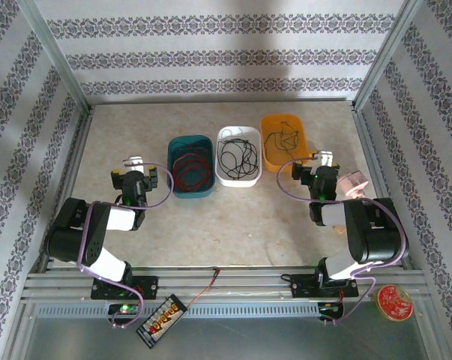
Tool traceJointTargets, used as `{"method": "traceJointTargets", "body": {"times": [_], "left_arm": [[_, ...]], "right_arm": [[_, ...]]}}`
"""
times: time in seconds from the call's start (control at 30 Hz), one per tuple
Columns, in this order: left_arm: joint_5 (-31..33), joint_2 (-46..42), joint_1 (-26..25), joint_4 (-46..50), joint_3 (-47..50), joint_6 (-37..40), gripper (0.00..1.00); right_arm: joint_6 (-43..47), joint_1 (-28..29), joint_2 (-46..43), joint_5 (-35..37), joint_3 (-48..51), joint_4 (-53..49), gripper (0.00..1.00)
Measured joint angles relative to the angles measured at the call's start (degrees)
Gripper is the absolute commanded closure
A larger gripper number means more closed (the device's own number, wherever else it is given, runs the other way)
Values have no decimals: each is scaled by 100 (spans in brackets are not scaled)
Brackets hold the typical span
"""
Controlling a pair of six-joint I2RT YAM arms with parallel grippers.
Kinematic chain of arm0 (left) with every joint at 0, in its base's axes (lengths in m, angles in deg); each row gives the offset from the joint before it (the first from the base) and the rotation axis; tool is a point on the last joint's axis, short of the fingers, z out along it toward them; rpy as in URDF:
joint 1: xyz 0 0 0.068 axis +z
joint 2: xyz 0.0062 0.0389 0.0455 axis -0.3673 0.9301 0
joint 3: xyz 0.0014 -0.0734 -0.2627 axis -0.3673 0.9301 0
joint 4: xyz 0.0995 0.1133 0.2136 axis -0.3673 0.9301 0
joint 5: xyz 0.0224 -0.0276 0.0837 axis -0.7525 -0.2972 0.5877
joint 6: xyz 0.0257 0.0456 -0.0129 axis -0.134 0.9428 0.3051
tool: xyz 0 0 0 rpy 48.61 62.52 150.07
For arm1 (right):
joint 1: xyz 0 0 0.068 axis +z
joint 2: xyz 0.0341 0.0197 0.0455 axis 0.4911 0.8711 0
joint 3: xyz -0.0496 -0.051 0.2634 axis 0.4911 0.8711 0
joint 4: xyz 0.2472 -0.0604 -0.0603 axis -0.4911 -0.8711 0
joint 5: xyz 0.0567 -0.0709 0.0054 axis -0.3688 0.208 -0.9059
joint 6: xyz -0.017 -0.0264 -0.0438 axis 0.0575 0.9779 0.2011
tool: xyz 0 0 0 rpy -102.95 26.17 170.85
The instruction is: Untangle the cables
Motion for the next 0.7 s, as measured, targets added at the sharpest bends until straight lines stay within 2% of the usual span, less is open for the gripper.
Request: {"method": "traceJointTargets", "body": {"times": [0.03, 0.27, 0.5, 0.7], "left_arm": [[-129, 125, 72, -286, 59, 0, 1], [-798, 258, 365, -345, 37, -50, 1], [-984, 264, 407, -374, 37, -74, 1], [-1060, 264, 417, -372, 37, -76, 1]], "right_arm": [[0, 2, 0, 0, 2, 33, 2], [0, 2, 2, 0, 4, 120, 2], [-2, -2, 2, -94, 4, 129, 2], [0, -70, 2, -496, 2, 127, 2]]}}
